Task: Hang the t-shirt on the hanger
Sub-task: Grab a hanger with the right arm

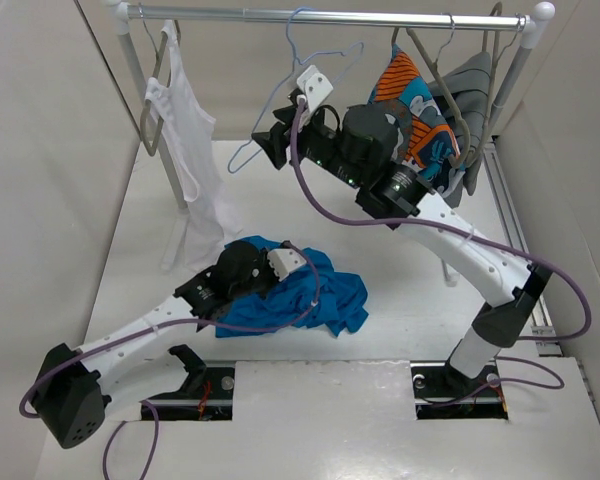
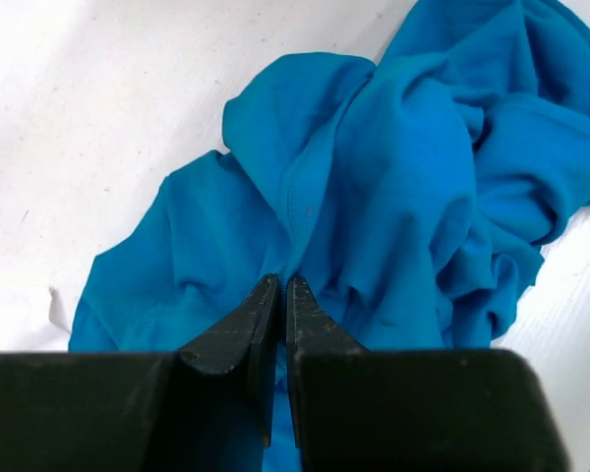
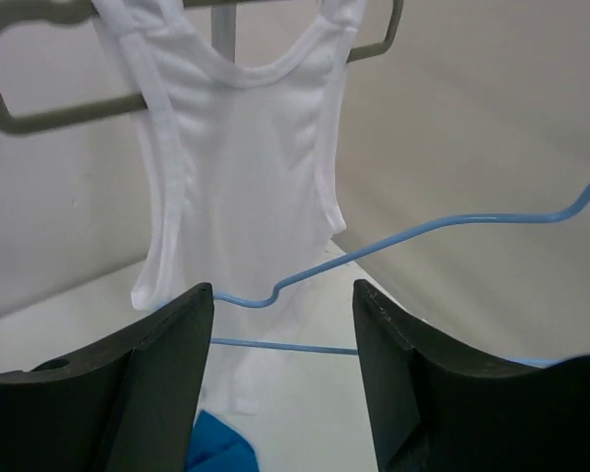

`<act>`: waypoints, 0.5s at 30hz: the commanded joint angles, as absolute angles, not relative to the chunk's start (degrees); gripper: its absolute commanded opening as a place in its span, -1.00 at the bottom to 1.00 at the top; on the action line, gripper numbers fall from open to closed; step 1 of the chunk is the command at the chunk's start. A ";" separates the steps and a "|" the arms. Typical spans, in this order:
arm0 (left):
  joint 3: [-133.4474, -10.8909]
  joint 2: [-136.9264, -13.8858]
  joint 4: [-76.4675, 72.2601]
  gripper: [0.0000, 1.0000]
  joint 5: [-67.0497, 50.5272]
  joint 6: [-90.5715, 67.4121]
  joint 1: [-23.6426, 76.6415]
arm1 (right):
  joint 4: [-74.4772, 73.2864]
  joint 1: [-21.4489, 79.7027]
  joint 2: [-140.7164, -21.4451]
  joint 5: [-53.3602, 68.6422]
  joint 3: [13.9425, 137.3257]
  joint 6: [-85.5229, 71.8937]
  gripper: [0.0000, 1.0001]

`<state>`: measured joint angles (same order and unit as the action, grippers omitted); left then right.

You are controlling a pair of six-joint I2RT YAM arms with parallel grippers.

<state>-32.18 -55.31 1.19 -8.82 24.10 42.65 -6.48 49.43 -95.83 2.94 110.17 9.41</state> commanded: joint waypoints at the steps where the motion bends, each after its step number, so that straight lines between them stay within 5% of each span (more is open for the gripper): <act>1: -30.59 -53.00 -0.97 -1.00 -6.86 23.12 43.50 | 1.93 52.11 -91.94 -9.29 109.87 3.26 0.27; 15: -30.06 -50.54 -2.64 -1.00 -6.33 23.12 43.51 | 8.78 52.65 -97.20 -22.06 107.75 -5.27 0.27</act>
<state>-30.37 -51.92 -0.34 -6.79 23.90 43.16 4.75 52.58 -95.79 -17.87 104.71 -3.05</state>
